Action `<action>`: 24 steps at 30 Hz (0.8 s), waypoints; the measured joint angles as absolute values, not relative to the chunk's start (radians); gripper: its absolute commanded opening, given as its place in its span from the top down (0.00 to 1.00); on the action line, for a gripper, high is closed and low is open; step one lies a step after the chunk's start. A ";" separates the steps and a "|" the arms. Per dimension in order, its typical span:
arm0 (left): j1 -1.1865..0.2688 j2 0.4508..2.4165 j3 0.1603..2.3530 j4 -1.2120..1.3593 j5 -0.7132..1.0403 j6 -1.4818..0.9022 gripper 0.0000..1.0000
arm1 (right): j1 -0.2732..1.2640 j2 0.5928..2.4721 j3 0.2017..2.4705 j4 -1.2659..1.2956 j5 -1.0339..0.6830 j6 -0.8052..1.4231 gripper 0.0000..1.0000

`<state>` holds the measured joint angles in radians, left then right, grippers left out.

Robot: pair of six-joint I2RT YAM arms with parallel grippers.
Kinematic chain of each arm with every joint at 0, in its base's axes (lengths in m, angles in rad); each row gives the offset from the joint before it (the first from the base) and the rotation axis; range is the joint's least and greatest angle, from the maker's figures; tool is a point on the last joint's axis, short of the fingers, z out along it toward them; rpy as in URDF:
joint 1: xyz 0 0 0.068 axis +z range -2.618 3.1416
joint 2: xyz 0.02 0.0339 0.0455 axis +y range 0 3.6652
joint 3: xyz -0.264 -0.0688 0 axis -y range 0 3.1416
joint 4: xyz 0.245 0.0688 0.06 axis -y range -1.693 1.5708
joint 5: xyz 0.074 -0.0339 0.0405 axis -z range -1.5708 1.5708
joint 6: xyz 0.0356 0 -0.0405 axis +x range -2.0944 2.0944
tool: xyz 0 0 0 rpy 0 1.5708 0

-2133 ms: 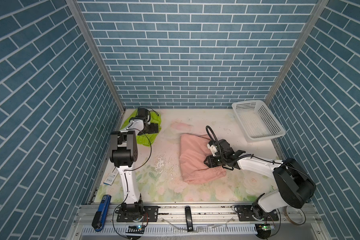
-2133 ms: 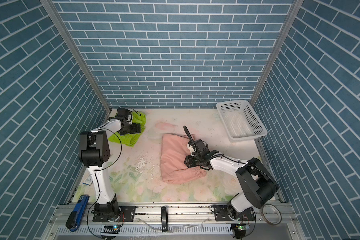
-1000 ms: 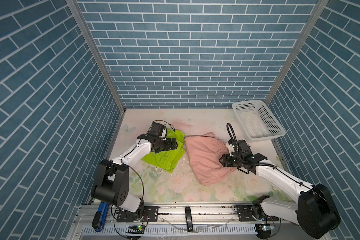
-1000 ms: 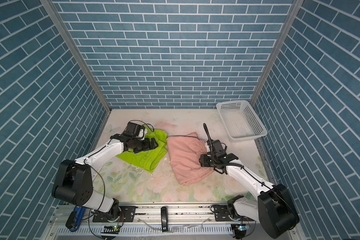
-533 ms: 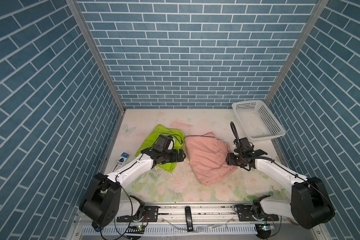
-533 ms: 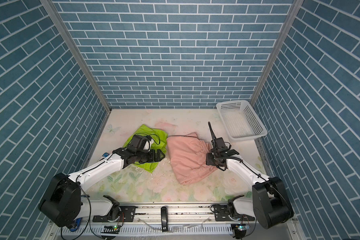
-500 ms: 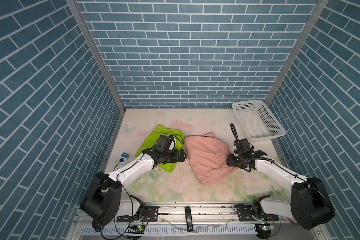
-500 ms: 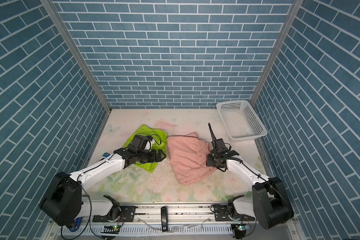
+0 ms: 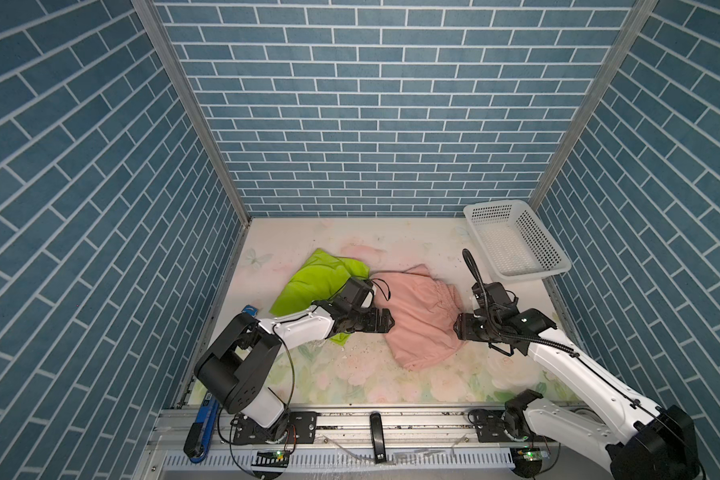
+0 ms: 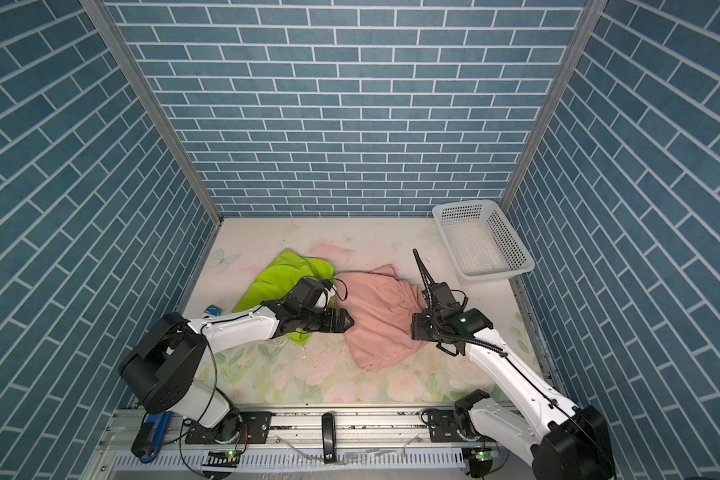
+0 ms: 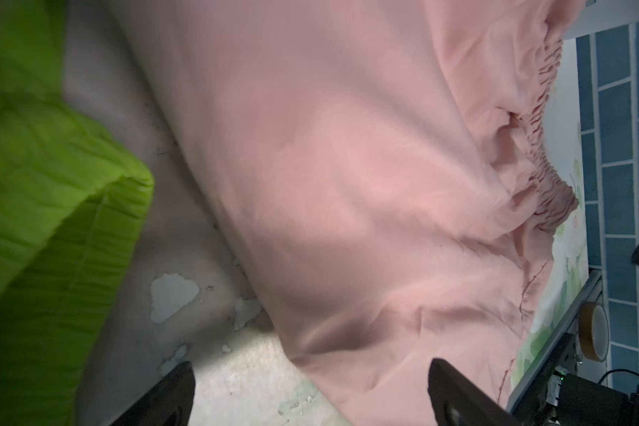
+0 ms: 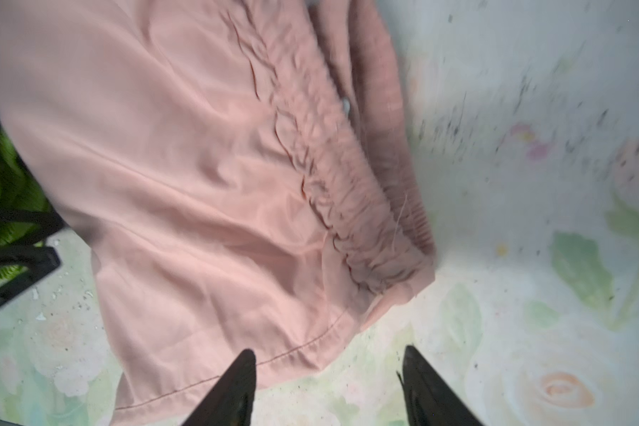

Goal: Fold and stack the shorts

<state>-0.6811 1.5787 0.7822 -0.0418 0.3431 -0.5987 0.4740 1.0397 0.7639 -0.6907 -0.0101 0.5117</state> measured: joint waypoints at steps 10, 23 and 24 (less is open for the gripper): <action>-0.732 1.661 0.768 0.133 0.316 -0.628 0.00 | 0.323 1.440 0.860 -0.554 -0.125 0.273 0.23; -0.749 1.747 0.818 0.242 0.303 -0.638 0.00 | 0.241 1.543 0.859 -0.424 -0.257 0.201 0.20; -0.749 1.747 0.818 0.242 0.303 -0.638 0.00 | 0.239 1.557 0.859 -0.416 -0.263 0.200 0.20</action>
<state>-0.7494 1.7470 0.8177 0.2420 0.3035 -0.6380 0.2386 1.5566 0.8589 -0.4164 -0.2634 0.2005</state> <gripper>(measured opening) 0.996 0.797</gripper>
